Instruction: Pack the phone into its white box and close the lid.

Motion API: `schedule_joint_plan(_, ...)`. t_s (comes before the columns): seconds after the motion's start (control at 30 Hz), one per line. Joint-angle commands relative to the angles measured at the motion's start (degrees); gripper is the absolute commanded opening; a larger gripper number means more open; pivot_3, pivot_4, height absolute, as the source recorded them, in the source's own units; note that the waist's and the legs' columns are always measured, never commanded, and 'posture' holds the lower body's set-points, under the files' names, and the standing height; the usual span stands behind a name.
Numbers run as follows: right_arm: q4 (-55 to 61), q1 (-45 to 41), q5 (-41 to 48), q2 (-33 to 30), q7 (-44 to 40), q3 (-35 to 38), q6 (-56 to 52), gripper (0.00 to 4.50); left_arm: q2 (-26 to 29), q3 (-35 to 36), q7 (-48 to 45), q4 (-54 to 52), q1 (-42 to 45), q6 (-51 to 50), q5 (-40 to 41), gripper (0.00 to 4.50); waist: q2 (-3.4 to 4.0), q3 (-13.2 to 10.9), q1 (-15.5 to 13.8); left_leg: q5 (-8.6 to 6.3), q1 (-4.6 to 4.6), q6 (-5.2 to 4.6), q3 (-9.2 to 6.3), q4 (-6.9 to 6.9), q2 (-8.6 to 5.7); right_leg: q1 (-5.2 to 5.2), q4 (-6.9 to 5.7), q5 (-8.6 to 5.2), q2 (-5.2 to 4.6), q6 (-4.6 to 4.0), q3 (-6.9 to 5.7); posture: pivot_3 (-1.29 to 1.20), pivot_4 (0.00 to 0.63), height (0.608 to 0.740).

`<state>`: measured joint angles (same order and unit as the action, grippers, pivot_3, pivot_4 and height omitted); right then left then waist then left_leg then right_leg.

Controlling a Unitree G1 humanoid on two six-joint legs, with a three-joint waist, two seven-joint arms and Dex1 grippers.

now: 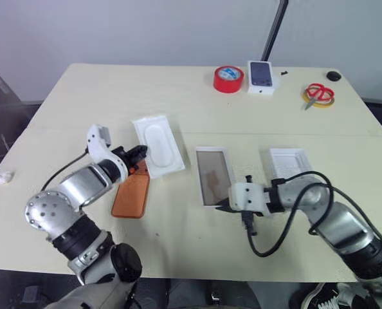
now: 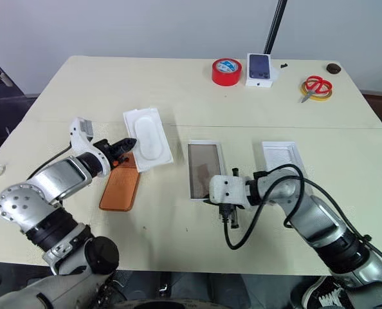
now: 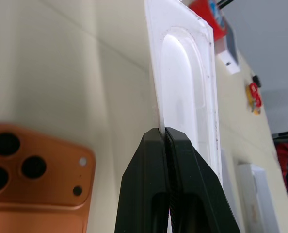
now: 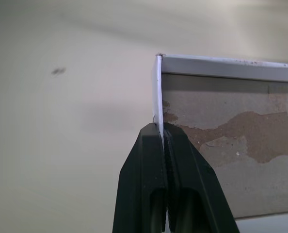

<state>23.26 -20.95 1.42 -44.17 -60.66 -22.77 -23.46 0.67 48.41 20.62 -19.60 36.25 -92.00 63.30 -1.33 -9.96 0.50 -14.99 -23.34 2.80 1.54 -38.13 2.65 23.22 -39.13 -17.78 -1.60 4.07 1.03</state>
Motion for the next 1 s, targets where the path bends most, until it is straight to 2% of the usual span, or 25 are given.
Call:
schedule_joint_plan(0.03,1.3,-2.9,-3.5,4.1,3.7,-2.8,-4.7,0.02,-0.5,-1.4,2.2,-0.6,1.3,-0.5,4.4,0.0,-0.01,0.0,0.1,0.03,0.0,0.06,-0.01,0.0,0.03,0.0,0.0,0.0,0.0,0.0,0.0,0.0,0.15,0.732)
schedule_joint_plan(0.07,1.3,-3.5,-3.9,5.2,4.3,-3.3,-6.1,0.02,-0.9,-1.8,2.9,-0.7,1.3,-0.5,5.1,0.0,-0.01,0.0,0.1,0.04,0.0,0.08,-0.01,0.01,0.04,0.01,-0.01,0.0,0.0,0.0,0.0,0.0,0.15,0.732)
schedule_joint_plan(0.17,3.1,-4.0,-1.7,7.0,4.2,-2.4,-9.2,0.88,-2.7,-2.7,5.1,-1.1,0.9,-0.3,7.2,0.0,-0.01,0.0,0.0,0.05,-0.01,0.1,-0.02,0.01,0.05,0.01,-0.01,0.0,-0.02,0.0,-0.01,0.0,0.15,0.732)
schedule_joint_plan(0.27,4.4,-4.2,0.4,6.8,4.4,1.0,-11.3,2.42,-4.5,-4.6,7.4,-1.2,-0.4,0.6,9.3,0.0,-0.01,0.0,0.0,0.03,-0.01,0.07,-0.02,0.01,0.03,0.01,-0.01,0.0,-0.06,0.0,-0.02,0.0,0.15,0.732)
schedule_joint_plan(0.3,4.3,-4.2,1.4,6.2,4.2,2.8,-11.4,2.74,-5.3,-5.6,8.0,-1.3,-1.1,0.9,9.8,0.0,-0.01,0.0,0.1,0.01,-0.01,0.02,-0.02,0.01,0.03,0.01,-0.01,0.0,-0.06,0.0,-0.02,0.0,0.15,0.732)
schedule_joint_plan(0.53,-1.1,-3.6,4.4,0.0,2.7,11.8,-8.5,2.74,-8.8,-14.0,10.2,-0.5,-5.3,1.9,10.5,0.0,-0.02,0.0,0.1,-0.1,0.0,-0.17,-0.02,0.01,-0.05,0.0,-0.01,0.0,-0.01,0.0,-0.02,0.0,0.15,0.732)
schedule_joint_plan(0.67,-3.9,-2.8,3.4,-2.4,3.1,12.8,-5.5,2.74,-8.7,-17.2,10.6,0.2,-6.6,2.9,10.7,0.0,-0.02,0.0,0.2,-0.12,0.01,-0.2,-0.01,0.02,-0.05,0.01,-0.01,0.0,0.03,-0.01,0.01,0.0,0.15,0.732)
schedule_joint_plan(0.93,-8.2,-3.7,2.6,-2.2,5.3,12.9,-2.2,2.74,-6.8,-21.6,10.4,2.1,-7.8,5.7,11.2,0.0,-0.02,0.0,0.1,-0.11,0.0,-0.19,0.01,0.01,-0.06,0.01,-0.01,0.0,0.03,-0.01,0.02,0.0,0.15,0.732)
schedule_joint_plan(1.0,-9.2,-4.1,2.3,-2.1,5.6,12.8,-1.4,2.81,-6.5,-22.2,10.6,2.3,-8.1,6.8,12.6,0.64,-0.02,0.0,0.1,-0.11,0.0,-0.19,0.01,0.01,-0.06,0.01,-0.01,0.0,0.02,-0.01,0.02,0.0,0.15,0.732)
